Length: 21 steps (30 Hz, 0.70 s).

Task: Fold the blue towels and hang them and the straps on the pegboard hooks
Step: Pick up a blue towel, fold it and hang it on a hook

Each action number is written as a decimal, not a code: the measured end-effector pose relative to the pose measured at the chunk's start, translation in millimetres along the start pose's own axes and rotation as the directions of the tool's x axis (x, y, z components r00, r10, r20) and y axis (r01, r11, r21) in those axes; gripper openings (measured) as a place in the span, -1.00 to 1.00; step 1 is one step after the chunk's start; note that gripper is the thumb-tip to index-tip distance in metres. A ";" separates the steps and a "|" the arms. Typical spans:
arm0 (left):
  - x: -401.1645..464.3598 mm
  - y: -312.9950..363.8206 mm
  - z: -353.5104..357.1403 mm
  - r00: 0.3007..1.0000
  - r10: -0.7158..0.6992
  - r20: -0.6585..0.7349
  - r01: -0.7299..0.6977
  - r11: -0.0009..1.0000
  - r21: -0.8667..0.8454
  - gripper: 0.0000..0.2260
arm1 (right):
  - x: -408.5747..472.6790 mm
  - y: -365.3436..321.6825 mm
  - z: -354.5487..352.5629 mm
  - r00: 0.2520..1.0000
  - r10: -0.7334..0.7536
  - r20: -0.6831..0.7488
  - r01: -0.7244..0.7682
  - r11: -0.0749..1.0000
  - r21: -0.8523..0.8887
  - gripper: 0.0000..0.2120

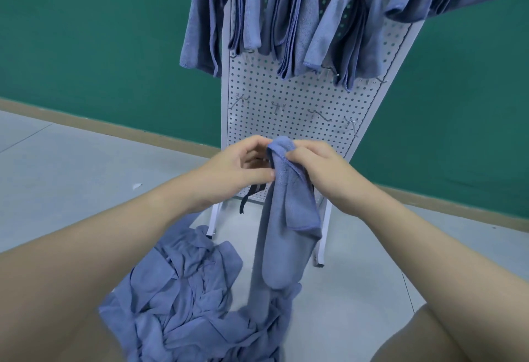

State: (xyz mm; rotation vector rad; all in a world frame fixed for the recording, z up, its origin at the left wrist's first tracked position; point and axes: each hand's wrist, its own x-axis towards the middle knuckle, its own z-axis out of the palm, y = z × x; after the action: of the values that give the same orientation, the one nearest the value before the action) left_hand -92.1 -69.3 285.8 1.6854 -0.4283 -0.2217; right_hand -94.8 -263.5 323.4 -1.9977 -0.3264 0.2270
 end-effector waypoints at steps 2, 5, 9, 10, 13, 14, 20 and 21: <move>1.2 0.1 5.3 0.999 -0.015 0.028 0.015 1.000 0.002 -0.67 | -2.6 0.0 -2.8 1.000 -0.012 0.008 0.012 1.000 0.017 -0.69; 3.4 0.2 7.4 1.000 -0.022 0.015 0.021 0.999 0.026 -0.79 | -6.8 1.6 -8.3 0.999 -0.049 -0.012 0.049 0.999 0.017 -0.68; 3.5 1.7 2.8 1.000 0.002 -0.018 -0.002 1.000 0.019 -0.74 | -9.2 7.6 -11.9 1.000 -0.029 0.001 0.029 0.999 -0.017 -0.68; 2.9 1.5 2.0 1.000 0.001 -0.020 0.000 1.000 0.018 -0.68 | -10.5 8.8 -12.5 0.999 -0.022 0.026 0.023 0.999 -0.036 -0.71; 0.5 -0.9 3.1 1.000 0.003 -0.001 -0.003 0.998 0.065 -0.63 | -14.8 11.2 -14.4 0.994 -0.003 0.114 0.015 0.994 -0.104 -0.69; -0.2 -2.2 4.0 1.000 0.008 -0.001 -0.008 0.997 0.077 -0.64 | -15.9 11.7 -15.3 0.993 0.009 0.117 0.009 0.989 -0.148 -0.69; -4.3 1.0 -2.8 0.993 -0.091 0.070 0.066 0.952 0.299 -0.56 | -12.6 15.8 -22.9 0.997 0.035 0.071 -0.009 0.944 -0.328 -0.81; -5.6 0.4 -4.5 0.985 -0.152 0.082 0.106 0.908 0.406 -0.45 | -12.6 15.0 -22.2 0.997 0.028 0.076 0.001 0.936 -0.352 -0.80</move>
State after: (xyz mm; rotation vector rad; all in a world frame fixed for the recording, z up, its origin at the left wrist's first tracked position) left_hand -95.5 -63.1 286.4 2.1163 -0.4683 -0.3457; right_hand -98.2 -292.6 319.6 -2.3501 -0.4285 0.2726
